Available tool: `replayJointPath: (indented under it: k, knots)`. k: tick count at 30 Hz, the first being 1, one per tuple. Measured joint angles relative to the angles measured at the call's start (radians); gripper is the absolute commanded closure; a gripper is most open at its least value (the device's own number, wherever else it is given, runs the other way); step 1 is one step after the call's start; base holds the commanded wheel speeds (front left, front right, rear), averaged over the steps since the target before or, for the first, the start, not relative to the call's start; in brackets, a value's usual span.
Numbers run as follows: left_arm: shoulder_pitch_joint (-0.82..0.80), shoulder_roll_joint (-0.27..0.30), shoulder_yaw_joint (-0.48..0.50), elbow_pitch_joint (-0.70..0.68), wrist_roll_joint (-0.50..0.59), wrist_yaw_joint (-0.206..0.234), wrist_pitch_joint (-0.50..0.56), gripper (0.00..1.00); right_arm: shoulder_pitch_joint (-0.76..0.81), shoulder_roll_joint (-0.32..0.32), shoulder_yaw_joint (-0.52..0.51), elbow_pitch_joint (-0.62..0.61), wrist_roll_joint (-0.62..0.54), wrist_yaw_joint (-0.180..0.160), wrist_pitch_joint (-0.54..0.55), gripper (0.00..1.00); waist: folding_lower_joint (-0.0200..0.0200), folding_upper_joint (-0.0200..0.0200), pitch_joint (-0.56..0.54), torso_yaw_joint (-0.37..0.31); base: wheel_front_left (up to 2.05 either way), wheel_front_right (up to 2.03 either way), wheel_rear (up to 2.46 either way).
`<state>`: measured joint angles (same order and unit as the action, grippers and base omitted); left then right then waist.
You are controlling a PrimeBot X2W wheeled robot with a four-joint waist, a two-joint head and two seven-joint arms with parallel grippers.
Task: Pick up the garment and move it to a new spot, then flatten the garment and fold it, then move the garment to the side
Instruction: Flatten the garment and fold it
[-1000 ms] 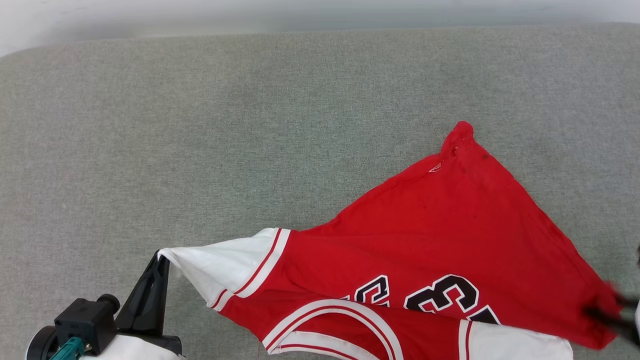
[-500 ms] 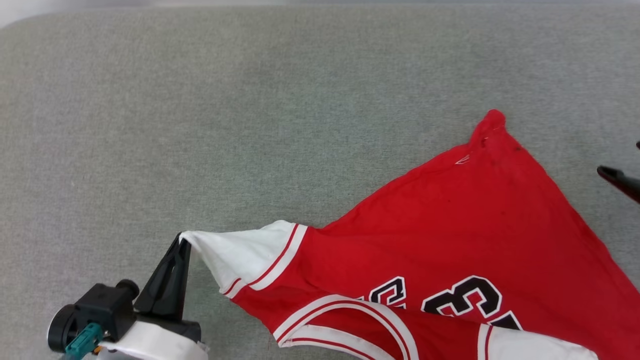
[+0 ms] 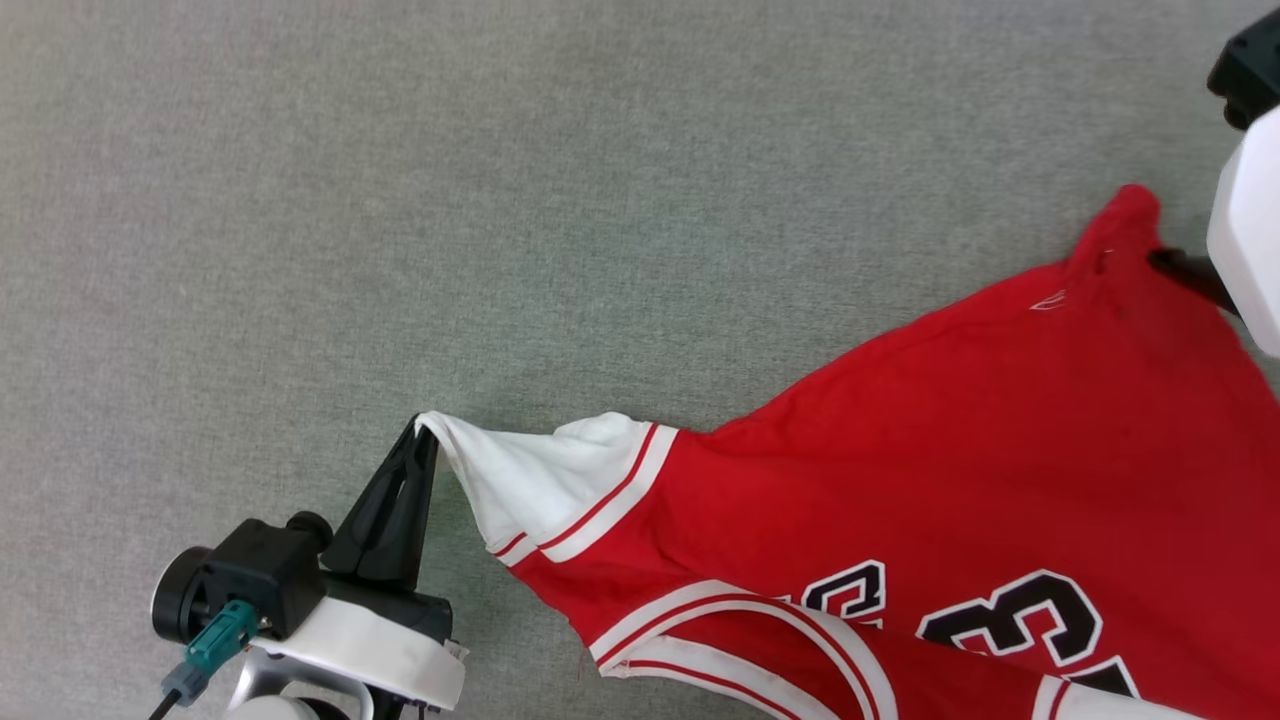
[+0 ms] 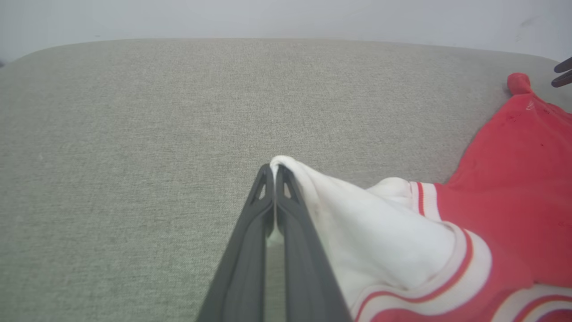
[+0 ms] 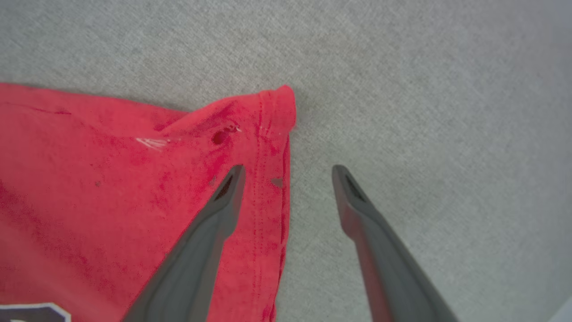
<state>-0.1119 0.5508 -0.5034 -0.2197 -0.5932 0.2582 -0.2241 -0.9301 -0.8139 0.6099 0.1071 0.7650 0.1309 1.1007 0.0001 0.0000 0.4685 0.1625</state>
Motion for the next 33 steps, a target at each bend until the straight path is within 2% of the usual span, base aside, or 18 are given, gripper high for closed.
replayJointPath:
  k: [5,11,12,13,18,23,27,33]
  knots:
    - [-0.020,-0.008,-0.002,0.013,0.002,-0.004,-0.004,1.00,-0.062,0.032,0.063,0.092,-0.009,0.000,-0.033,0.00,0.0000,0.0000,0.046,0.023,0.00,0.00,0.00]
    - [-0.033,-0.018,-0.004,0.030,0.005,-0.012,-0.009,1.00,-0.084,0.019,0.167,0.125,0.013,0.000,-0.067,0.02,-0.0001,0.0000,0.070,0.032,0.00,0.00,0.00]
    - [-0.034,-0.019,-0.004,0.033,0.005,-0.012,-0.009,1.00,-0.086,0.018,0.175,0.130,0.024,0.000,-0.081,0.67,0.0000,0.0000,0.069,0.031,0.00,0.00,0.00]
    - [-0.035,-0.019,-0.004,0.036,0.005,-0.012,-0.010,1.00,-0.086,0.017,0.181,0.136,0.033,0.000,-0.097,1.00,-0.0001,0.0000,0.066,0.029,0.00,0.00,0.00]
    - [-0.034,-0.013,0.004,0.047,0.005,-0.011,-0.014,1.00,-0.098,0.032,0.229,0.146,0.057,-0.001,-0.183,1.00,0.0000,0.0000,0.033,0.011,0.00,0.00,0.00]
    - [-0.035,0.011,0.005,0.051,0.017,-0.017,-0.014,1.00,-0.125,0.030,0.249,0.128,0.074,0.000,-0.316,1.00,0.0000,0.0000,-0.031,-0.011,0.00,0.00,0.00]
    - [-0.064,0.058,0.023,0.029,0.033,-0.022,0.005,1.00,-0.127,0.012,0.254,0.101,0.097,0.000,-0.435,1.00,0.0000,0.0000,-0.086,-0.031,0.00,0.00,0.00]
    - [-0.193,0.123,0.060,-0.023,0.063,-0.046,0.056,1.00,-0.138,-0.009,0.225,0.084,0.103,0.000,-0.594,1.00,-0.0001,0.0000,-0.146,-0.073,0.00,0.00,0.00]
